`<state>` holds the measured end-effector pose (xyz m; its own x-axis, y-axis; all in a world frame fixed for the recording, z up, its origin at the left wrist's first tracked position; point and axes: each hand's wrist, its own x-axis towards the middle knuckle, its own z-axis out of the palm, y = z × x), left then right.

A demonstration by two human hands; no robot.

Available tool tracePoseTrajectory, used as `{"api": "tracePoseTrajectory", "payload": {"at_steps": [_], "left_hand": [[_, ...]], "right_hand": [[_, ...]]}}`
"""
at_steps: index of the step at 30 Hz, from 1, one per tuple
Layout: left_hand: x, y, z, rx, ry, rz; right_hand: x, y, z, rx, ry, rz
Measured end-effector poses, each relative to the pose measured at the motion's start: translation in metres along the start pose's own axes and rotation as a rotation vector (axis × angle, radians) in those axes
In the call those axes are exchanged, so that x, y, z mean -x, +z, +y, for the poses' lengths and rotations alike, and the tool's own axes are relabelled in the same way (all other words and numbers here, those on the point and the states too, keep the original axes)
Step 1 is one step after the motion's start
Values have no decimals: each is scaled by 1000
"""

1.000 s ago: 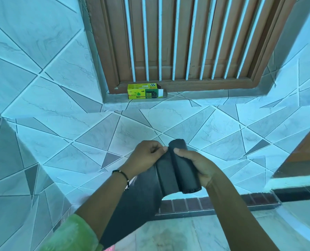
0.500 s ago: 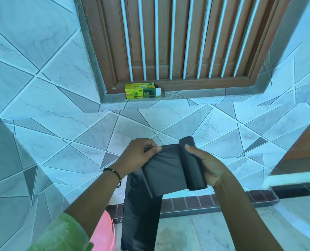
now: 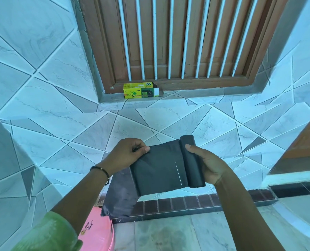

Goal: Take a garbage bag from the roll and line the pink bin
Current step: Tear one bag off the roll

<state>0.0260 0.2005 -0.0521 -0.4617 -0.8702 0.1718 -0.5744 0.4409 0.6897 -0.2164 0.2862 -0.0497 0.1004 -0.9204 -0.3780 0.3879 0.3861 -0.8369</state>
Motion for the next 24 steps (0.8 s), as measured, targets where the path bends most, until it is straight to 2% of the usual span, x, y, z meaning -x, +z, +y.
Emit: {"api": "tracePoseTrajectory", "payload": {"at_steps": [7,11,17,24], "left_hand": [[-7,21,7,166,-11,-99],[-8,28,16,314,-13,-115],[-8,33,23,405,-42,-135],[-10,35,18,412,-80,-32]], "right_hand": [[-4,13,3,11,11,-12],[-7,13,7,12,-5,-36],[-10,10,9,16,-9,-18],[-11,5,10,37,-32,22]]}}
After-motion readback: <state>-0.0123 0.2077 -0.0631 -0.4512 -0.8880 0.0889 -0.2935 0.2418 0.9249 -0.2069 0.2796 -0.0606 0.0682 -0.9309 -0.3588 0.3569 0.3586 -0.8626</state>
